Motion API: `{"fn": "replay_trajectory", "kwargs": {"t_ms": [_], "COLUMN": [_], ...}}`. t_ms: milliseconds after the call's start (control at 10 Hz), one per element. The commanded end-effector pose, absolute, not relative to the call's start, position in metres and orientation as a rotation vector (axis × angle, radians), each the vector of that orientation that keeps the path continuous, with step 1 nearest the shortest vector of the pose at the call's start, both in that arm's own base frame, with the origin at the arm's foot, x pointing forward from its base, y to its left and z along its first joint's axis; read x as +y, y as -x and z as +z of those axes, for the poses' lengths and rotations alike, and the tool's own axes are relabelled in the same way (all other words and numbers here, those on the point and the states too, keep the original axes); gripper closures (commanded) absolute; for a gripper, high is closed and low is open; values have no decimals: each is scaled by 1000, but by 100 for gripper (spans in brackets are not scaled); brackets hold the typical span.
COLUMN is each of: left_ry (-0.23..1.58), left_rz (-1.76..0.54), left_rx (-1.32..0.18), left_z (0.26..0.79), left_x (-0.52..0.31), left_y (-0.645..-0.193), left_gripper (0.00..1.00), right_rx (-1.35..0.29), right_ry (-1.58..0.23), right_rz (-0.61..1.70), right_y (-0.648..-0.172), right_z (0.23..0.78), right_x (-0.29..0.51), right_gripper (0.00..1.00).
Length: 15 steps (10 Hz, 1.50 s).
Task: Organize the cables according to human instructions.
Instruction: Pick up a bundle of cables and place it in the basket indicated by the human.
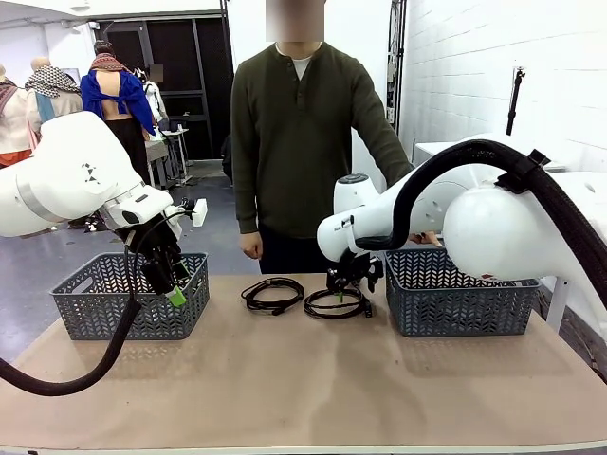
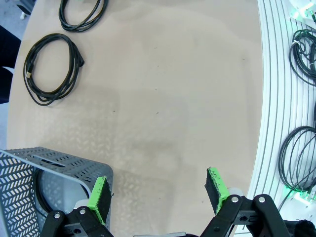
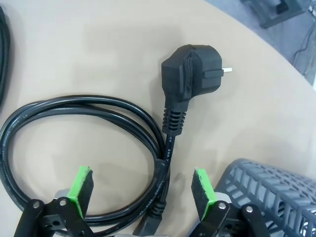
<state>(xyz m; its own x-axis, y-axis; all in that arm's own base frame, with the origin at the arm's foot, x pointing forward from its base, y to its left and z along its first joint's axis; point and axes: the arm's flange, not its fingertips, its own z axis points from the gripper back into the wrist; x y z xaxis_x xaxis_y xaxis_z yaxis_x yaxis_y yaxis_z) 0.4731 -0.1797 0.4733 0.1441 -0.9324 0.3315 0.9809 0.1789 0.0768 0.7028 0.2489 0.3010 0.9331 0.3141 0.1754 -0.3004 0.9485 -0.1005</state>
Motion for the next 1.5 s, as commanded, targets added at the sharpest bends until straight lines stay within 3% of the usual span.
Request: {"fn": "replay_trajectory", "kwargs": {"t_ms": [0,600,1100,1200,1400], "left_ry": [171,171,171,171,171], "left_rz": [-1387,-1387,-1387,-1387,-1387], "left_rx": [-337,-337,-337,-337,-337], "left_z": [474,474,474,474,474], "left_x": [-179,-179,-179,-179,-179], "left_y": [-472,-472,-472,-472,-472], "left_gripper": [0,0,0,0,0], "right_rx": [-169,-129,-117,-120,-126], "right_ry": [68,34,-13,-11,0], "right_rz": [291,307,297,297,295], "right_y": [-712,-718,-719,-719,-717], "right_z": [300,293,294,295,297], "right_x": [252,251,250,250,249], "right_gripper": [0,0,95,100,100]}}
